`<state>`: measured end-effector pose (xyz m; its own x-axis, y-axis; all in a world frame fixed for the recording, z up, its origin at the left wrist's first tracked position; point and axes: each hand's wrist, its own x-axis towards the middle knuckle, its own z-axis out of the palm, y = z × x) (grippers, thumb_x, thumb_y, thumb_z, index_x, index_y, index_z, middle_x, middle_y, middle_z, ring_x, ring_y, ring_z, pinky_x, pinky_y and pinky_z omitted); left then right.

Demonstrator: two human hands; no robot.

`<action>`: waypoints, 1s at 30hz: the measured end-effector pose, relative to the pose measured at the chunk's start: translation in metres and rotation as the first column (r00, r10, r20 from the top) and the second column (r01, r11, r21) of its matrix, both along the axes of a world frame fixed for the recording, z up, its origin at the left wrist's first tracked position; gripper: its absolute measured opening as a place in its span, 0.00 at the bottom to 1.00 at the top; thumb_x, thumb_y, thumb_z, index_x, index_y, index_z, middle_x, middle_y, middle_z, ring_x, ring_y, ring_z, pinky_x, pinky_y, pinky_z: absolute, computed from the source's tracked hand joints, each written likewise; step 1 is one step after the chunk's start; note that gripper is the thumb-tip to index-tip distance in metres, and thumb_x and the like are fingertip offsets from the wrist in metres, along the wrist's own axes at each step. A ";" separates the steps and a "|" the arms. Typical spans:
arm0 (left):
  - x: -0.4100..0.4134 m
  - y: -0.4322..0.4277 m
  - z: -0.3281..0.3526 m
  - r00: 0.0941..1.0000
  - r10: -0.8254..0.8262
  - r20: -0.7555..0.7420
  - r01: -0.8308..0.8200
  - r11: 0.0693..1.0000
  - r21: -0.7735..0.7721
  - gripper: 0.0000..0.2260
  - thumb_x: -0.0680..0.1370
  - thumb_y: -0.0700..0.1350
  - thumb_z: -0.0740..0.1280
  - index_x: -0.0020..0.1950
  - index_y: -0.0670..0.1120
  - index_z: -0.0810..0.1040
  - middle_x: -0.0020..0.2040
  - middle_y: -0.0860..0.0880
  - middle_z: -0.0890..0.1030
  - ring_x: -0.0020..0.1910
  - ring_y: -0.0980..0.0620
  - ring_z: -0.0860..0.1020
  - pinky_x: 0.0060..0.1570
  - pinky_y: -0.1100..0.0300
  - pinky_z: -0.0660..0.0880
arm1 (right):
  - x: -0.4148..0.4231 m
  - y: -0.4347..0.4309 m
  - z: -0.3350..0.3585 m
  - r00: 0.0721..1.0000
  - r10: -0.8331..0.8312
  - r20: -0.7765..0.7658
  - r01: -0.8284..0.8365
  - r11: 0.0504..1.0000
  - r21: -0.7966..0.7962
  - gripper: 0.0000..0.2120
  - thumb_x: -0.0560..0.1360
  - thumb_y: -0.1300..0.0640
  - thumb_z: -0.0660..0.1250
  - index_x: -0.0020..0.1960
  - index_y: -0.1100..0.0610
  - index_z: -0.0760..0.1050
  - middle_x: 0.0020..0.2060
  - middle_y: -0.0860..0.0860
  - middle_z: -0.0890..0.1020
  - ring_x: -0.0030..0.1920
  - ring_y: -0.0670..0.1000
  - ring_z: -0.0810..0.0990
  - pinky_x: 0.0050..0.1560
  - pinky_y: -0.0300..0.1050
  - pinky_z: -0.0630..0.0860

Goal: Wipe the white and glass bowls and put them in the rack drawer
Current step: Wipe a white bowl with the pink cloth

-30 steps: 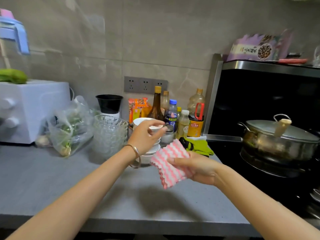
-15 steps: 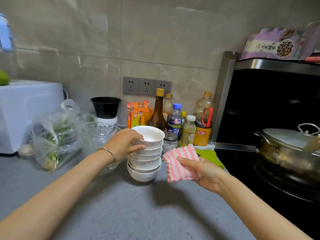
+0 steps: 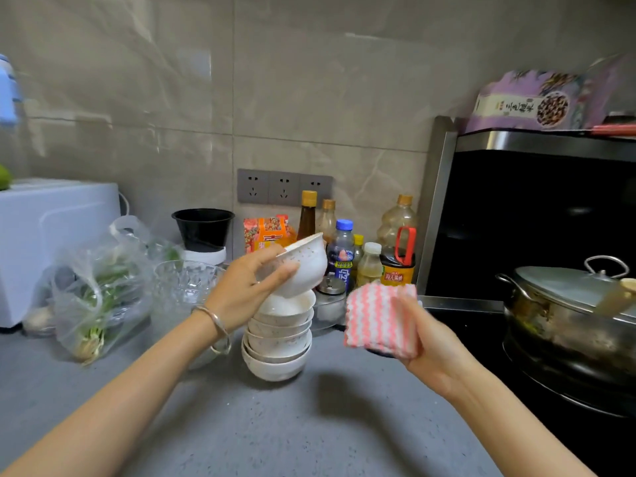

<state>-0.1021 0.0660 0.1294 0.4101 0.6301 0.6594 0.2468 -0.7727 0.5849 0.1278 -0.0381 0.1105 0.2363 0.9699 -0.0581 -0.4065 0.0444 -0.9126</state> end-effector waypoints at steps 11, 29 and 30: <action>0.080 -0.085 -0.042 0.886 -0.161 0.435 0.307 0.906 -0.291 0.10 0.77 0.53 0.64 0.44 0.48 0.80 0.37 0.55 0.82 0.37 0.62 0.76 0.38 0.69 0.71 | -0.033 -0.042 -0.016 0.655 -0.416 0.631 -0.043 0.813 0.581 0.17 0.84 0.55 0.51 0.70 0.50 0.70 0.69 0.40 0.71 0.72 0.39 0.64 0.71 0.38 0.61; 0.096 -0.126 -0.062 0.859 0.203 0.470 -0.073 0.957 -0.279 0.37 0.73 0.73 0.49 0.34 0.41 0.77 0.29 0.48 0.78 0.31 0.50 0.76 0.38 0.42 0.74 | -0.054 -0.069 -0.045 0.340 -0.613 0.713 -0.004 0.757 0.653 0.20 0.80 0.42 0.50 0.70 0.35 0.65 0.72 0.36 0.64 0.74 0.40 0.59 0.73 0.47 0.58; 0.096 -0.128 -0.061 0.859 0.211 0.467 -0.084 0.957 -0.279 0.36 0.73 0.72 0.49 0.35 0.42 0.78 0.30 0.49 0.79 0.32 0.50 0.77 0.39 0.43 0.74 | -0.054 -0.067 -0.049 0.231 -0.653 0.722 -0.048 0.733 0.678 0.20 0.80 0.43 0.50 0.71 0.38 0.64 0.73 0.38 0.63 0.75 0.41 0.57 0.74 0.48 0.57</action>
